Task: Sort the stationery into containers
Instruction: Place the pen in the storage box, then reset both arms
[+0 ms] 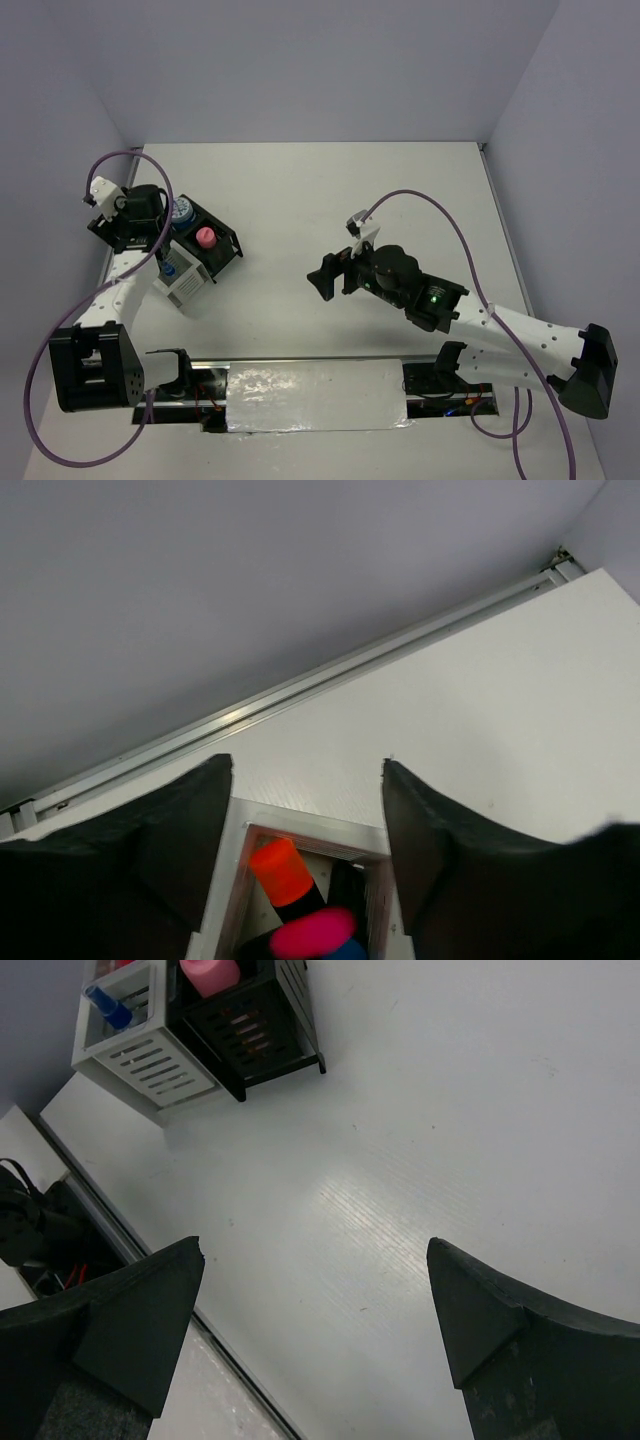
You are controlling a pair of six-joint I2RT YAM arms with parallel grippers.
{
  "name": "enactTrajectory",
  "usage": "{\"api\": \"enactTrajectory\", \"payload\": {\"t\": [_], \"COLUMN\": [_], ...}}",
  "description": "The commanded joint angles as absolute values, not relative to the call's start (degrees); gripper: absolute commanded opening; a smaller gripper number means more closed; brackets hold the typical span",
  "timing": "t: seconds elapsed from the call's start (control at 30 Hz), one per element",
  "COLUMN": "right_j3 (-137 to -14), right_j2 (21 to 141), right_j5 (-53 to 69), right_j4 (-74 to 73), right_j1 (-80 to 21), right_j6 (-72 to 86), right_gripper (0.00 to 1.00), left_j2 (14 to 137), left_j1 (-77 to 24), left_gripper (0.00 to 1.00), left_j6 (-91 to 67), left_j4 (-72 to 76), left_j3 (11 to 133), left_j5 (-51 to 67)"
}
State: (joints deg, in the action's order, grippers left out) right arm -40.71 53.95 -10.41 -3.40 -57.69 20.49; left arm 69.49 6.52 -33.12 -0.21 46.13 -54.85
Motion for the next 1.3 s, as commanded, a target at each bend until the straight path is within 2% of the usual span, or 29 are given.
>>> {"api": "enactTrajectory", "payload": {"t": [0.0, 0.2, 0.27, 0.43, 0.47, 0.7, 0.9, 1.1, 1.27], "right_j3": [-41.40, -42.01, -42.97, -46.92, -47.89, -61.06, -71.61, -75.40, -76.72], "right_j2": [53.53, 52.04, 49.76, 42.55, 40.36, 33.93, 29.71, 23.12, 20.57], "right_j5": [-9.93, -11.07, -12.65, -19.58, -21.60, -40.05, -44.38, -42.02, -39.21], "right_j4": [-0.88, -2.72, -5.26, -16.06, -18.35, -39.78, -53.41, -60.36, -66.08], "right_j1": [-57.39, -57.39, -57.39, -57.39, -57.48, -57.39, -57.48, -57.39, -57.39], "right_j6": [19.69, 19.16, 18.90, 17.84, 17.32, 16.17, 18.80, 19.25, 20.30], "right_gripper": [1.00, 1.00, 1.00, 1.00, 1.00, 1.00, 1.00, 1.00, 1.00], "left_j2": [69.35, 66.28, 63.29, 59.33, 58.63, 43.54, 31.58, 23.83, 18.99], "left_j1": [6.77, 6.77, 6.77, 2.29, 1.68, 0.44, 0.44, -1.22, -5.44], "left_gripper": [0.77, 0.87, 0.99, 0.99, 0.99, 0.99, 0.99, 0.99, 0.99], "left_j6": [-33.40, -34.80, -32.10, -24.18, -22.78, -22.33, -19.34, -20.56, -19.78], "left_j4": [1.23, -5.69, -8.86, -24.03, -26.26, -39.46, -50.34, -59.31, -59.32], "left_j3": [46.67, 49.91, 53.32, 65.80, 66.79, 64.08, 66.44, 72.15, 70.14], "left_j5": [-54.41, -53.97, -48.91, -31.68, -24.68, -8.02, -10.54, -15.55, -14.23]}}
